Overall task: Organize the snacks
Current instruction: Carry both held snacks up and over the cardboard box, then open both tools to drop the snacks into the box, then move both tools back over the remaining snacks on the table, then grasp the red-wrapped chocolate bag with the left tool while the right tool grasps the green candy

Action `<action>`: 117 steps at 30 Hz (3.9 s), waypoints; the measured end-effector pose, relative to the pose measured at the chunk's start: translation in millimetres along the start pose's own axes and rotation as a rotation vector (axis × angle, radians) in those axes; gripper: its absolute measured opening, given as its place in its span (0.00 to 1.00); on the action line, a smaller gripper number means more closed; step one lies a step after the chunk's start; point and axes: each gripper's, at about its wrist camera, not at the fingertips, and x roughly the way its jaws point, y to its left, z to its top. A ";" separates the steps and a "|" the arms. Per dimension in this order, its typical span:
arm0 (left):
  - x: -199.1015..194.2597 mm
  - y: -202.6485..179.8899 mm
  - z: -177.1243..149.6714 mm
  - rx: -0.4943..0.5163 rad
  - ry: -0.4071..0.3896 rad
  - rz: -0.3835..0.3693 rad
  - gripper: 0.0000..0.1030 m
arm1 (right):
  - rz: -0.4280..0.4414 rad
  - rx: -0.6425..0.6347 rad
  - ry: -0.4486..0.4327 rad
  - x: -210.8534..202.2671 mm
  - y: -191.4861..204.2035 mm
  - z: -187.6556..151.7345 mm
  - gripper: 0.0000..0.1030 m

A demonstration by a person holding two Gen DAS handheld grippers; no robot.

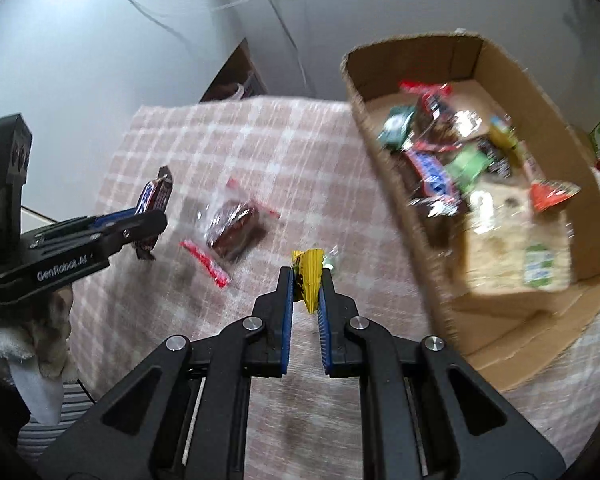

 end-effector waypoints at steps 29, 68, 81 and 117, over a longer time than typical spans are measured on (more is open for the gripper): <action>11.4 -144.3 53.2 0.234 -0.045 -0.079 0.26 | -0.146 0.201 -0.116 -64.6 -143.1 14.0 0.11; 35.2 -204.3 66.2 0.322 -0.039 -0.066 0.29 | -0.191 0.183 -0.093 -61.5 -144.0 9.3 0.47; 12.0 -174.0 61.6 0.270 -0.068 -0.071 0.29 | -0.117 0.144 -0.102 -77.2 -98.8 -3.3 0.47; 36.5 -61.5 12.0 0.200 0.048 -0.027 0.36 | -0.046 0.004 0.082 48.9 10.7 -4.0 0.37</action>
